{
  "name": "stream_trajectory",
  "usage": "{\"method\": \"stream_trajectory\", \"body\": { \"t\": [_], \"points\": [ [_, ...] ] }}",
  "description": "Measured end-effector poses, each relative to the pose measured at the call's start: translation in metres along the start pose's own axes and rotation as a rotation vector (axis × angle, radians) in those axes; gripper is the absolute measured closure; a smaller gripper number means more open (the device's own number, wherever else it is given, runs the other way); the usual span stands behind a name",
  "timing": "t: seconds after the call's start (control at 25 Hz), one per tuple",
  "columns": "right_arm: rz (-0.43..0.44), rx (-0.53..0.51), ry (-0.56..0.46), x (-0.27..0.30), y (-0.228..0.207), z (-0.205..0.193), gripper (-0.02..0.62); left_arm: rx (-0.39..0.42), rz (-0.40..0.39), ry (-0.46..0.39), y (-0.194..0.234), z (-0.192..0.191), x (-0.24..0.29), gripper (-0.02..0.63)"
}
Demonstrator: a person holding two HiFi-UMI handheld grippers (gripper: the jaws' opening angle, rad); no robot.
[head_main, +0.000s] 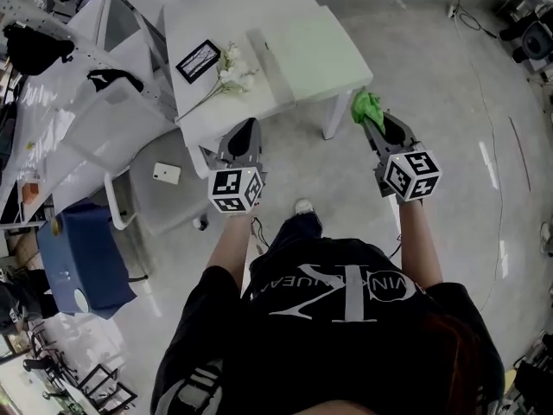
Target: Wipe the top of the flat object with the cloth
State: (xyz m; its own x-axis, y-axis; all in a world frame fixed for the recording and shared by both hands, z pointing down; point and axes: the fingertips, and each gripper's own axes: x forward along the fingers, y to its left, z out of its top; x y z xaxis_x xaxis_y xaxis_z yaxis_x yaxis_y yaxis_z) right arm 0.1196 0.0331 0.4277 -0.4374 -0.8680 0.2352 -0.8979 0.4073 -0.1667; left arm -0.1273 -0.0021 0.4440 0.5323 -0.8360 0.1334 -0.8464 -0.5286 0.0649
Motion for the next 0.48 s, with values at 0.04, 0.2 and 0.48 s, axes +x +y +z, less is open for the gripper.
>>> {"method": "stream_trajectory", "body": {
  "t": [0.04,0.2,0.48],
  "points": [
    [0.0,-0.001,0.005,0.009,-0.001,0.001,0.518,0.002,-0.011,0.003,0.004,-0.001,0.009,0.598],
    [-0.007,0.001,0.025,0.039,-0.006,0.003,0.518,-0.006,-0.039,0.01,0.02,-0.002,0.036,0.598],
    [0.033,-0.015,0.08,0.076,-0.007,0.008,0.517,0.01,-0.1,0.038,0.017,-0.011,0.075,0.598]
  ]
}}
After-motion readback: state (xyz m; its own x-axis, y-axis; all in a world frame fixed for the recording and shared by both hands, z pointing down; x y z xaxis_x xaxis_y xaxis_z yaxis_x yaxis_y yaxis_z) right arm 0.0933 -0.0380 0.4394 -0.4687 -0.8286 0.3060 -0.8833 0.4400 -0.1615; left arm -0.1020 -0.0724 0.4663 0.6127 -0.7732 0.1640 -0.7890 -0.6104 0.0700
